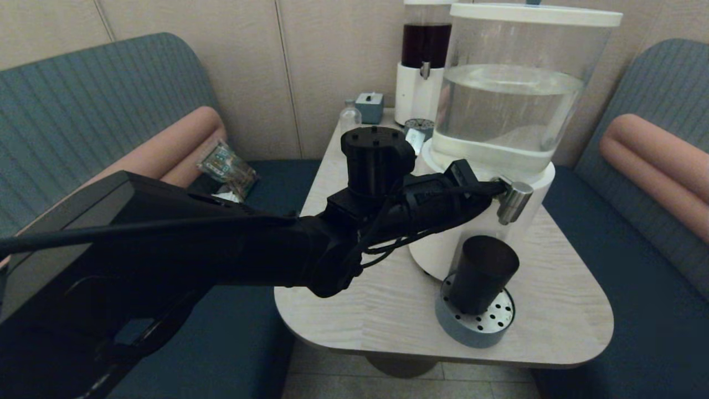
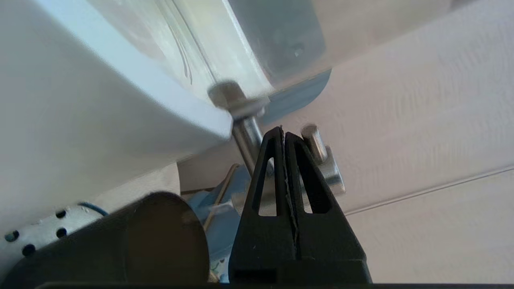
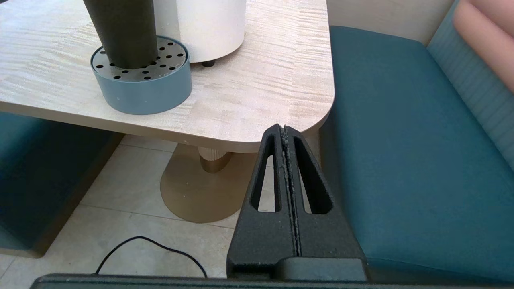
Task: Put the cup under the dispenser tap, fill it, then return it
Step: Turn off the faucet
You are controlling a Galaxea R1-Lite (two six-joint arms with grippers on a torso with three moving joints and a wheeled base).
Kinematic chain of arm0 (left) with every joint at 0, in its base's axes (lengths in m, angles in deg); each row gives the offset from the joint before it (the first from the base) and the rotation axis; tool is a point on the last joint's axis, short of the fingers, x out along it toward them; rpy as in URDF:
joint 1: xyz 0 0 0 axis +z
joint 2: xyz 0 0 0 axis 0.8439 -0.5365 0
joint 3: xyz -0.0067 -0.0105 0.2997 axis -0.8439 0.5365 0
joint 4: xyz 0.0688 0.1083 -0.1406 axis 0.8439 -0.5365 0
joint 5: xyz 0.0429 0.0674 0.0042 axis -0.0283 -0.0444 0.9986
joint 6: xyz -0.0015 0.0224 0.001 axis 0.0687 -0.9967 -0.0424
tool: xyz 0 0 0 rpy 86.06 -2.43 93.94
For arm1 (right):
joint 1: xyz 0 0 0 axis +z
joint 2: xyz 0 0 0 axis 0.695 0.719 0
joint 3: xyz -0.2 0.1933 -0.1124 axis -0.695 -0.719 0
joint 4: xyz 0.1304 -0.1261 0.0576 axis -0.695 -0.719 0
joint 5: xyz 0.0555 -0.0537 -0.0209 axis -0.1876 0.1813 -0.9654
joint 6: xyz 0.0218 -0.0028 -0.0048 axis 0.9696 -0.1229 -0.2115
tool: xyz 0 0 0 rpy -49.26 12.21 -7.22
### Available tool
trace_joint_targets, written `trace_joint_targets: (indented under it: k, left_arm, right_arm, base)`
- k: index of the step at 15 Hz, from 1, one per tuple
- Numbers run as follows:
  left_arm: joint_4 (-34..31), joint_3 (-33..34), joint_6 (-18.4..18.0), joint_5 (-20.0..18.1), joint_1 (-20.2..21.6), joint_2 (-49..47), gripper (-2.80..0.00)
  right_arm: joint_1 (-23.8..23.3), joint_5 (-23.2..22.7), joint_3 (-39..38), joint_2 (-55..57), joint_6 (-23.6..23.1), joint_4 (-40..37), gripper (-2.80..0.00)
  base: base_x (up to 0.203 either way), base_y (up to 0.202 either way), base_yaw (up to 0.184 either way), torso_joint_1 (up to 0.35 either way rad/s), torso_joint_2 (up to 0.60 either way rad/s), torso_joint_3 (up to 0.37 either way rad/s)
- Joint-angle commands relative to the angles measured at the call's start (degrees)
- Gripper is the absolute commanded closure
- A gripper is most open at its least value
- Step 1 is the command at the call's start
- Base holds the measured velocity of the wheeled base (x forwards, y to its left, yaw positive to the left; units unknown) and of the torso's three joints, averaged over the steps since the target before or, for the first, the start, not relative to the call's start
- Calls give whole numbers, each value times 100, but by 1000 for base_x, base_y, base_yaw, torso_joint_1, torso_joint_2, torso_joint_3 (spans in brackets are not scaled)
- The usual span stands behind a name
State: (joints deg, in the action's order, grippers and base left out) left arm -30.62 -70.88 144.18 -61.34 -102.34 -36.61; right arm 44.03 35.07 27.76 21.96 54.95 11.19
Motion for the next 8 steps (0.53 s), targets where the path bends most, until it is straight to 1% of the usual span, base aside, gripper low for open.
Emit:
trace_joint_targets:
  k: [1,3,8]
  left_arm:
    - [13,112,28,-10,5,110,0]
    - [46,237,27,87,5,191,0]
    - [180,562,27,108,14,391,0]
  right_arm:
    - [0,-2,-88,5,-4,3,0]
    - [0,-2,-88,5,-4,3,0]
    - [0,-2,-79,5,-4,3,0]
  base:
    - [0,0,0,0,0,0]
    - [0,0,0,0,0,0]
    - [0,0,0,0,0,0]
